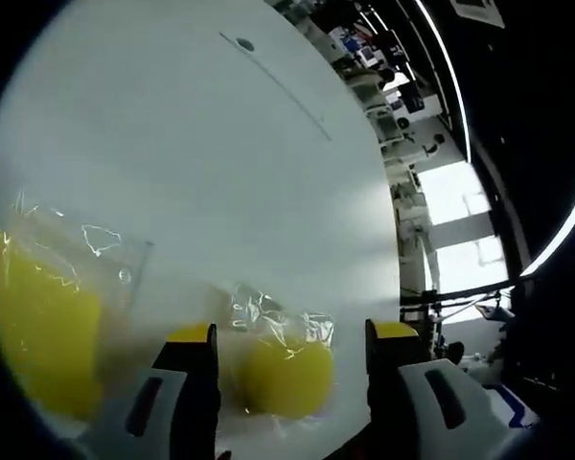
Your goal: Compare the silicone blocks by pressing each to a similar depth, holding the contact briefly, and releasing to observe deformation and rebound differences across the visible hardness samples.
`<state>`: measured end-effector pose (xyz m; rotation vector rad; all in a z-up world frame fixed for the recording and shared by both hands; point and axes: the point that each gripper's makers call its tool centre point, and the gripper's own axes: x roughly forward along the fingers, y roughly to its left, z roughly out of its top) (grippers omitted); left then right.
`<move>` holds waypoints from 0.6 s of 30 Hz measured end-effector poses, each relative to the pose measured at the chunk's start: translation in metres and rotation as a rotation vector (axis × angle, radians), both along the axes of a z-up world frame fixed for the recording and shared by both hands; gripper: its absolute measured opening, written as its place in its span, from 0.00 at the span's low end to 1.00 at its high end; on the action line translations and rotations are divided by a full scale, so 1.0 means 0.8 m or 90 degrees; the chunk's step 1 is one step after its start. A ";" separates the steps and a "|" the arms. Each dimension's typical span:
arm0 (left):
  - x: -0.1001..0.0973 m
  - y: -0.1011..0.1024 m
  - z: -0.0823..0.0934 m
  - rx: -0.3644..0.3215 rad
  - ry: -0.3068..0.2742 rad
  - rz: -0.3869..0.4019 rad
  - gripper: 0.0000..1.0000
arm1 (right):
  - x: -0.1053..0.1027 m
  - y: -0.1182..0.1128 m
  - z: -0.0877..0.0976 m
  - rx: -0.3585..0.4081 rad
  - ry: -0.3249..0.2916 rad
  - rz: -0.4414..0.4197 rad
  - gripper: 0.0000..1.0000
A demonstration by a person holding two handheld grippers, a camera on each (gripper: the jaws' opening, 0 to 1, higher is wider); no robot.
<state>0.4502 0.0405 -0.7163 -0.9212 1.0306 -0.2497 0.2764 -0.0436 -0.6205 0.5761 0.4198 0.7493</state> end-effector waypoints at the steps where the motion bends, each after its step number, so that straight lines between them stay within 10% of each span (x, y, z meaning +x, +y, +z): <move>1: 0.001 0.003 -0.004 0.015 -0.003 0.001 0.55 | 0.001 -0.001 0.000 0.003 0.001 -0.001 0.69; 18: 0.004 0.004 -0.034 0.047 -0.007 -0.035 0.12 | 0.001 -0.003 -0.014 0.010 0.025 0.006 0.61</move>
